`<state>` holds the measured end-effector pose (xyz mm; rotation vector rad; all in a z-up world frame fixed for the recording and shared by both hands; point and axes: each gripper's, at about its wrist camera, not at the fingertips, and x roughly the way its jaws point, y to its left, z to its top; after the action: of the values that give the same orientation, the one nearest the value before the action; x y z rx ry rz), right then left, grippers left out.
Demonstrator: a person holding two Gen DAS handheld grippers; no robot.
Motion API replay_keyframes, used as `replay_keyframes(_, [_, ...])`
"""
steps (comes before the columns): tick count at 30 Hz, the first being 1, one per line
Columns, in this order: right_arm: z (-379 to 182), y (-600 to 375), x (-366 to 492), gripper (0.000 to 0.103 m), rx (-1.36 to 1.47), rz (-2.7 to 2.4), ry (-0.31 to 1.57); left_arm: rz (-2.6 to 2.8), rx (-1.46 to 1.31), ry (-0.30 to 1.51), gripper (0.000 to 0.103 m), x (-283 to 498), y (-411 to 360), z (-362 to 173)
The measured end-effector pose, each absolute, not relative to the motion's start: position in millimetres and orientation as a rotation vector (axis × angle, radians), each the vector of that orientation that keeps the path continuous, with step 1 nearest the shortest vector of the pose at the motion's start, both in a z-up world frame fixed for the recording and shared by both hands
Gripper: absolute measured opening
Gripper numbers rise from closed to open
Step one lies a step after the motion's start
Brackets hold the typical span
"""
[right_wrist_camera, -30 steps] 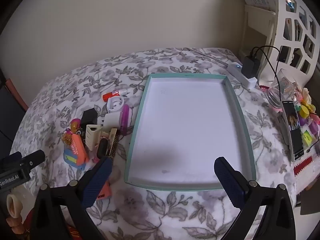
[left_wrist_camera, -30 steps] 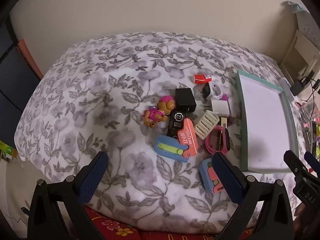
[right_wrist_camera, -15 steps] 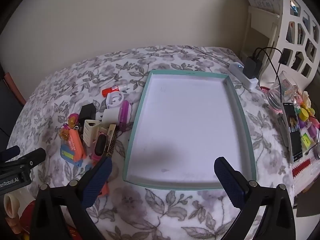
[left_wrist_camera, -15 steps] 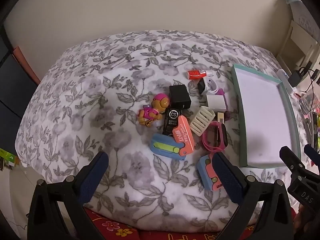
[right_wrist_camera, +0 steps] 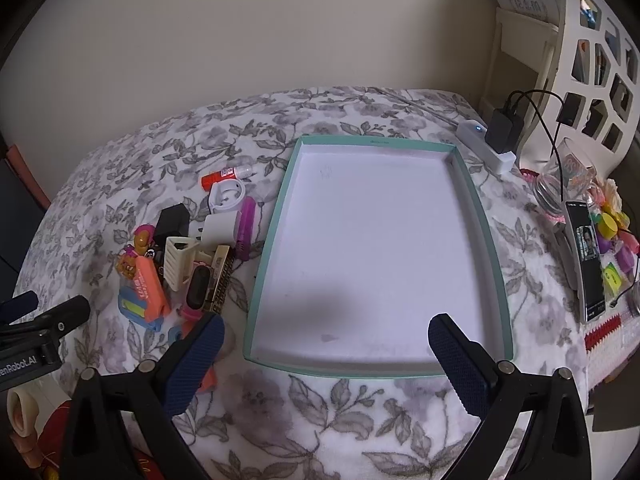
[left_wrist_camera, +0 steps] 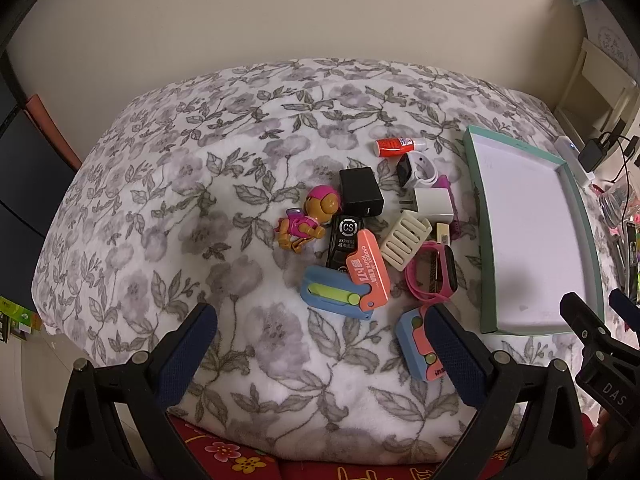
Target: Organize rigid objects
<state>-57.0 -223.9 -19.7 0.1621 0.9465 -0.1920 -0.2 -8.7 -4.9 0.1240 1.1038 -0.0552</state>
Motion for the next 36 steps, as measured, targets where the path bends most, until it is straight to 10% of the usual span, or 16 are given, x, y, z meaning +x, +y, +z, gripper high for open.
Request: replay_keyframes(36, [-16, -216, -47, 0.103, 0.144, -0.156, 0.974, -0.006, 0.104, 1.164, 0.103, 14, -6, -12])
